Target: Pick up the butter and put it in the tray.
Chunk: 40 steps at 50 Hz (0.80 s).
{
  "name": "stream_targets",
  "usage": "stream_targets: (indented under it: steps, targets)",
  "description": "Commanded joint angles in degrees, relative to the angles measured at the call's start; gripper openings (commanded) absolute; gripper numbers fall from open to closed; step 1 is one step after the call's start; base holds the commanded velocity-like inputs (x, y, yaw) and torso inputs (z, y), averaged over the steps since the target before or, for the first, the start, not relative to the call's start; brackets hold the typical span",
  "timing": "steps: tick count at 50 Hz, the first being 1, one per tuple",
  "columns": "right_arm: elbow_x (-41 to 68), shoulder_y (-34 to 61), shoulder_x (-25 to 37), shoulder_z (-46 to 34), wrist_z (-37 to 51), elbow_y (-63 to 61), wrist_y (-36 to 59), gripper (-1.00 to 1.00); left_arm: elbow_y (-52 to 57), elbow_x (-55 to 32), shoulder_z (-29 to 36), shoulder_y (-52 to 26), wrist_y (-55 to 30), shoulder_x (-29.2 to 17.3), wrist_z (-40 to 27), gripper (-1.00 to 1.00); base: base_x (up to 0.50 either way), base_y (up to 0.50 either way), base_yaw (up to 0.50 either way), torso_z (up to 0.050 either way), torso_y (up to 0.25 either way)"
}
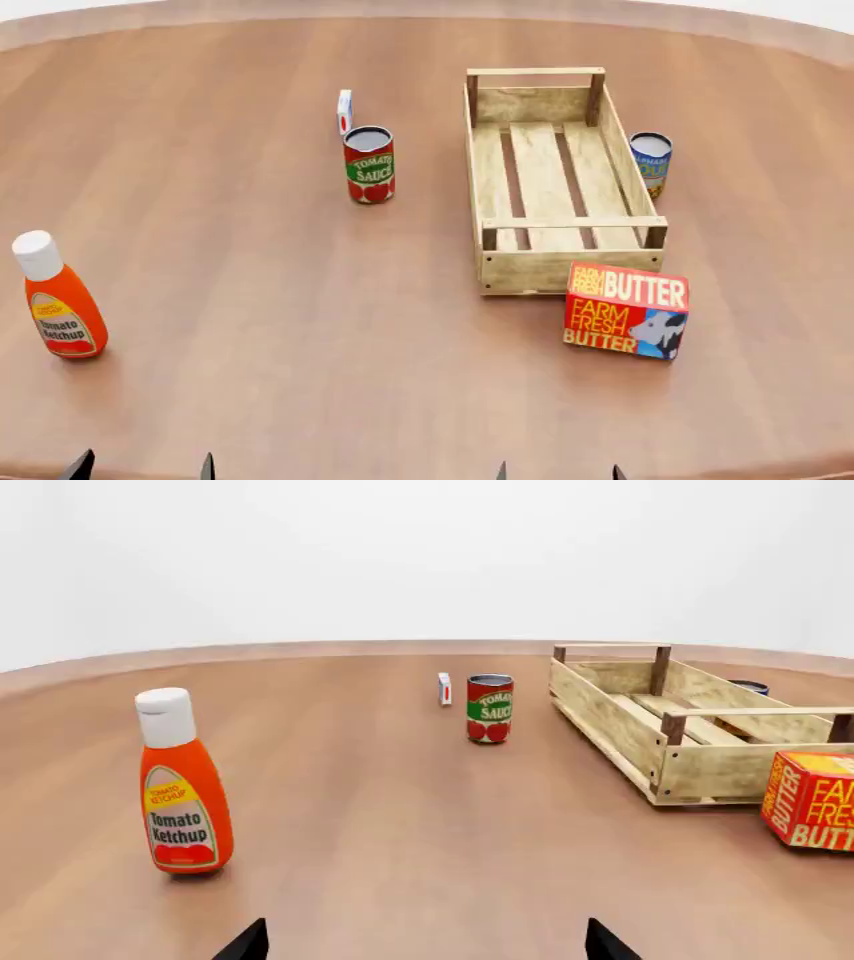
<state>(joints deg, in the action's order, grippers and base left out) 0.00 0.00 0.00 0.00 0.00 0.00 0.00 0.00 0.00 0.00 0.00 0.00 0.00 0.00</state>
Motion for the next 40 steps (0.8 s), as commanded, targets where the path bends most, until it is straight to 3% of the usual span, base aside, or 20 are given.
stream_targets:
  steps: [1, 20, 40]
  targets:
    - [3.02, 0.36, 3.00, -3.70, 3.64, 1.10, -0.95, 1.00, -0.72, -0.74, 0.83, -0.20, 0.53, -0.74, -0.82, 1.00, 0.00, 0.00, 0.00, 0.000, 0.000]
    - [4.34, 0.15, 4.83, -6.20, 4.52, -0.44, 0.25, 1.00, 0.17, -2.86, 4.13, -0.41, 0.01, -3.45, -4.28, 1.00, 0.00, -0.01, 0.00, 0.000, 0.000]
    - [3.77, 0.62, 6.17, -8.37, 6.56, 0.58, 0.23, 1.00, 0.12, -3.61, 6.22, -0.87, 0.01, -4.83, -6.11, 1.00, 0.00, -0.49, 0.00, 0.000, 0.000]
